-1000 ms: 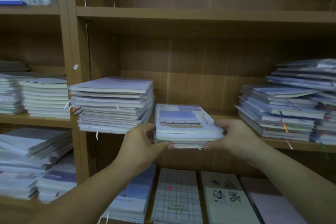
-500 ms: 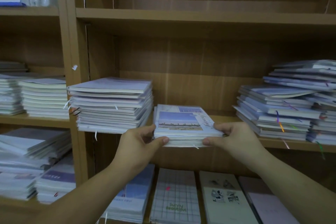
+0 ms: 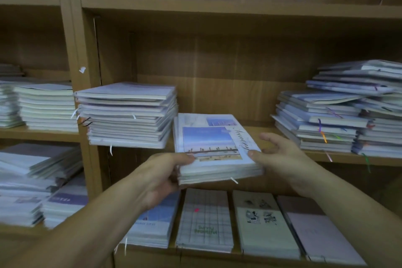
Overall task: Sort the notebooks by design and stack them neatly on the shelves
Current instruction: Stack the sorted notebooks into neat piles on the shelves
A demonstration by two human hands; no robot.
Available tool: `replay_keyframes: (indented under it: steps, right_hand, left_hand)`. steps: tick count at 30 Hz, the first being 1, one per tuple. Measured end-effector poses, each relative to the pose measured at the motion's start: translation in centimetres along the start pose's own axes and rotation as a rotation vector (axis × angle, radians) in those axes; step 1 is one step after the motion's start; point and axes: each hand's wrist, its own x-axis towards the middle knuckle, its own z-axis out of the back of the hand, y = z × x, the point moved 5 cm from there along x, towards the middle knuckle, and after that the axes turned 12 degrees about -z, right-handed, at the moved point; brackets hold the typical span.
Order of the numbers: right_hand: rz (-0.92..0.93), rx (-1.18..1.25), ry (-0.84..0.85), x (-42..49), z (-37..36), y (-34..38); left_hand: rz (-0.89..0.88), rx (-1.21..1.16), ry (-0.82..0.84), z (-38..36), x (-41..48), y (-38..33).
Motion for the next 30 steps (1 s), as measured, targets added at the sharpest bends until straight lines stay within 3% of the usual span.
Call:
replay_keyframes:
  steps: [3, 5, 10, 14, 22, 30]
  right_hand:
    - [-0.104, -0.017, 0.322, -1.6, -0.7, -1.9]
    - [-0.09, -0.087, 0.432, -2.8, -2.1, -3.1]
    - [0.053, -0.24, 0.226, -4.6, -5.2, -8.0]
    - [0.008, -0.293, 0.085, -3.4, -7.2, -12.5]
    - [-0.021, -0.416, -0.145, 2.5, -10.1, -16.4]
    - [-0.013, -0.476, -0.133, 8.5, -10.1, -19.6]
  left_hand:
    - [0.05, 0.091, 0.094, 1.4, -1.8, 2.6]
    - [0.016, 0.193, 0.122, 2.2, -2.7, 4.2]
    - [-0.12, 0.366, 0.097, 4.2, -4.0, 9.1]
    - [-0.249, 0.664, 0.075, 5.6, -3.8, 12.7]
    - [-0.406, 0.812, -0.045, 4.8, 1.7, 16.5]
    - [-0.469, 0.906, -0.066, 3.9, 5.7, 20.2]
